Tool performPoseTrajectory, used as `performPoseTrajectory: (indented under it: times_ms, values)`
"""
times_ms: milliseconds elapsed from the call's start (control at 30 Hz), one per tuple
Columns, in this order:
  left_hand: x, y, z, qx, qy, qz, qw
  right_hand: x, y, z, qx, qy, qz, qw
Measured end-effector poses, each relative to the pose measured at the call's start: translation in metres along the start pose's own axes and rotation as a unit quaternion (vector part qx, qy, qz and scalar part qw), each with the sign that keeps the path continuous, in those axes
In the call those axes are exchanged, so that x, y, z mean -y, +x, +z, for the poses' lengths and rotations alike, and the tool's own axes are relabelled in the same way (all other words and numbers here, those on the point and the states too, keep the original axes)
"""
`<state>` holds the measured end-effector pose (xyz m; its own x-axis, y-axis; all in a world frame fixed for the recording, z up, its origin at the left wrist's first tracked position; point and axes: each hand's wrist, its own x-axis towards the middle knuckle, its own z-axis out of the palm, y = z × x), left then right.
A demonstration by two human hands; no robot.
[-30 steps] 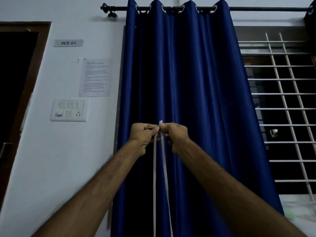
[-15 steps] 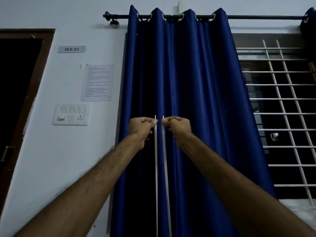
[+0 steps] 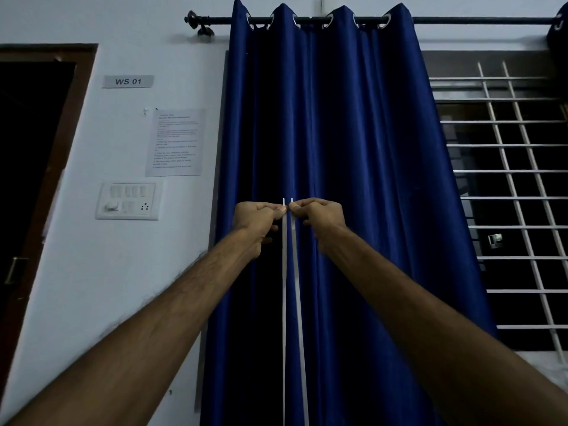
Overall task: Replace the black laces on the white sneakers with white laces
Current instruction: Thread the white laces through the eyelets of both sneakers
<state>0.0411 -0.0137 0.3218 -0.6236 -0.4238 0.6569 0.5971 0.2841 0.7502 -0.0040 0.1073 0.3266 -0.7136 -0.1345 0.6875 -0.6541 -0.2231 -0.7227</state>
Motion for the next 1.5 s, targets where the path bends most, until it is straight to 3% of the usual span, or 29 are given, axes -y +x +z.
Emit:
performPoseTrajectory:
  times_ms: [267,367,467,600,767,967,1100,1233,1367,1433,1500]
  values:
    - [-0.006,-0.005,-0.019,0.028,-0.013,-0.029,0.999,0.013,0.004,-0.021,-0.065,0.007,0.035,0.997]
    - [0.013,-0.02,-0.048,0.032,0.0,-0.067,0.997,0.004,-0.005,-0.049,-0.089,0.031,0.043,0.995]
    - [0.057,-0.037,-0.081,0.005,0.018,-0.102,0.995,-0.026,-0.02,-0.08,-0.097,-0.017,0.081,0.992]
    - [0.132,-0.077,-0.097,0.0,0.053,-0.131,0.99,-0.085,-0.049,-0.097,-0.034,-0.108,0.119,0.986]
    - [0.253,-0.152,-0.081,0.059,0.114,-0.192,0.973,-0.207,-0.126,-0.089,0.084,-0.233,0.146,0.958]
    - [0.376,-0.252,-0.067,0.133,0.234,-0.268,0.925,-0.334,-0.222,-0.08,0.206,-0.215,0.285,0.911]
    - [0.398,-0.287,-0.056,0.174,0.302,-0.259,0.901,-0.373,-0.249,-0.081,0.239,-0.219,0.291,0.9]
    - [0.381,-0.294,-0.047,0.123,0.351,-0.202,0.906,-0.394,-0.26,-0.082,0.272,-0.267,0.265,0.886]
    - [0.372,-0.292,-0.042,0.291,0.332,-0.278,0.853,-0.397,-0.262,-0.076,0.29,-0.251,0.248,0.89]
    - [0.38,-0.295,-0.043,0.275,0.376,-0.265,0.844,-0.395,-0.265,-0.074,0.316,-0.282,0.228,0.877]
    - [0.386,-0.299,-0.045,0.21,0.389,-0.256,0.86,-0.39,-0.268,-0.076,0.342,-0.307,0.206,0.864]
